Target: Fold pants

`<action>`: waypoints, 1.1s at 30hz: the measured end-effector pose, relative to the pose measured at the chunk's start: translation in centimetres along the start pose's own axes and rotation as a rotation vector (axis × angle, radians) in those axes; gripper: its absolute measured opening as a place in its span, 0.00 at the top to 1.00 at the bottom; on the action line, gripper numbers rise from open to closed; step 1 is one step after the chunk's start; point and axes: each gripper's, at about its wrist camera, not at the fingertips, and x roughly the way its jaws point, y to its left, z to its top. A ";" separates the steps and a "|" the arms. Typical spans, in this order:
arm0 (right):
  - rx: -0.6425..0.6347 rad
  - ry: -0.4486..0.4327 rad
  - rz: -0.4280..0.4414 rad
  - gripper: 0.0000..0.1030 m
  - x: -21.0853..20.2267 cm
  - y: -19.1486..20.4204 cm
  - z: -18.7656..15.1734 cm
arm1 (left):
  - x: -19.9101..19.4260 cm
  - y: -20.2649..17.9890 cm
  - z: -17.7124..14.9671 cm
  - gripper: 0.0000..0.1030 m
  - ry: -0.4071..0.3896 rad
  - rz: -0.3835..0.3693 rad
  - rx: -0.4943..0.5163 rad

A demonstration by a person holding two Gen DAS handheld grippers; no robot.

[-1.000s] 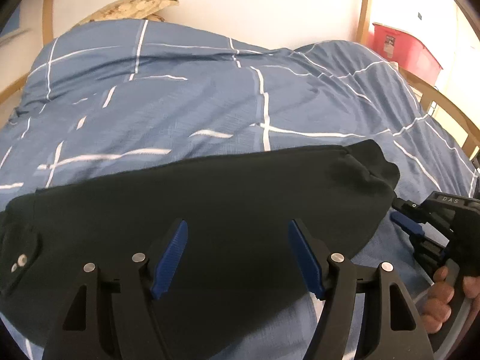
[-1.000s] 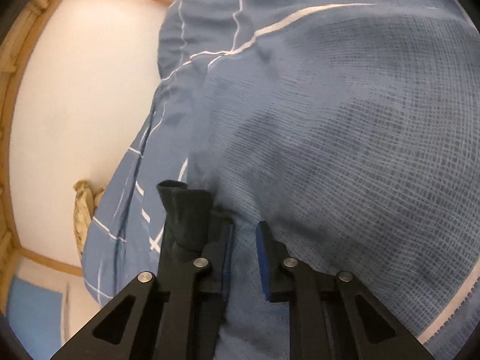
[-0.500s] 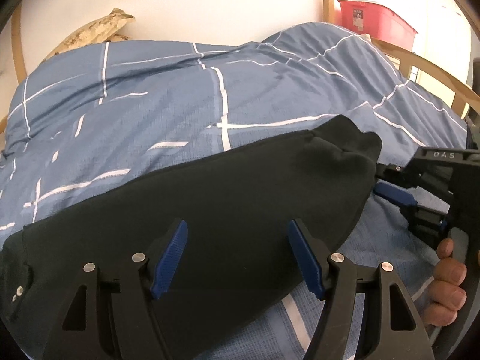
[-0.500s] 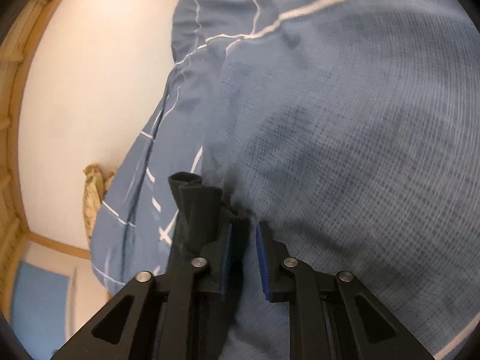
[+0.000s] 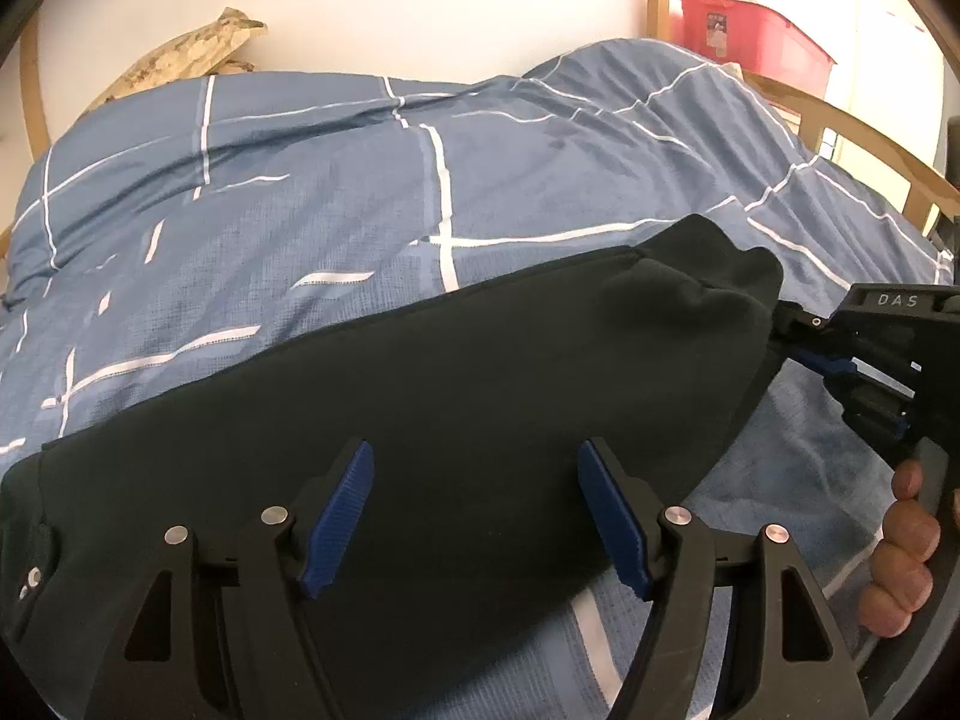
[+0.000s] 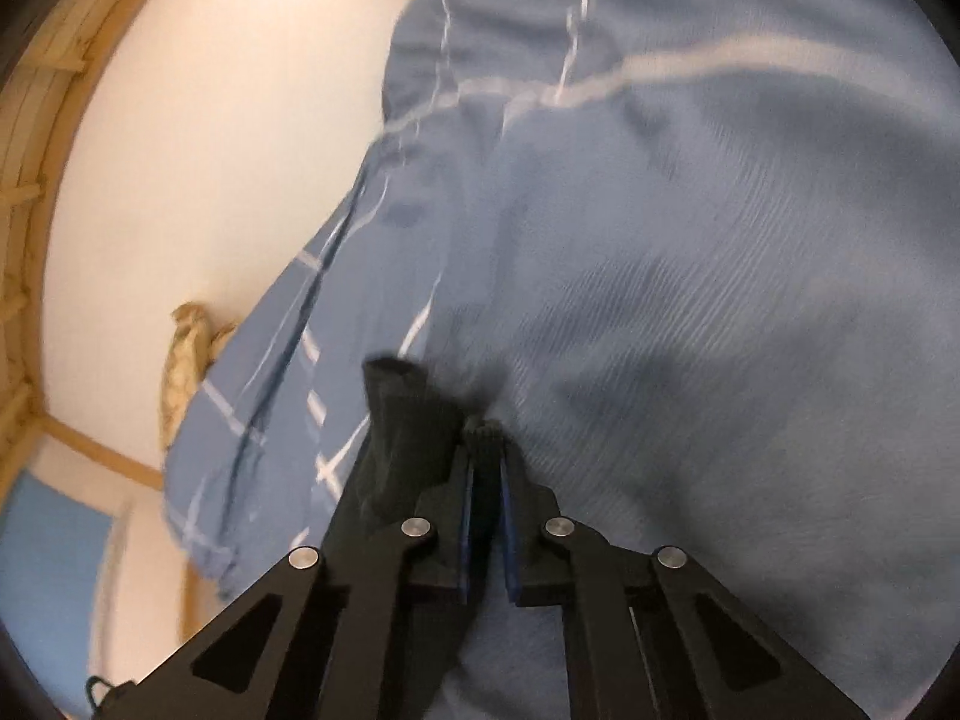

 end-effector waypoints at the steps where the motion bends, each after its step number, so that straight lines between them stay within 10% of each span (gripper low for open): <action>1: -0.009 -0.017 -0.019 0.92 -0.4 0.2 0.0 | -0.1 0.0 0.0 0.31 -0.003 0.002 0.000; 20: -0.002 -0.067 -0.242 0.90 -0.2 -1.1 0.1 | -0.4 0.2 -1.0 0.27 0.032 0.008 -0.016; 25: 0.005 -0.180 -0.331 0.65 -3.4 0.5 -0.3 | -2.2 1.4 -1.6 0.27 0.047 -0.003 -0.024; 33: -0.237 -0.224 -0.238 0.41 -7.3 8.3 -3.6 | -8.9 5.0 -2.2 0.27 -0.012 -0.030 -0.024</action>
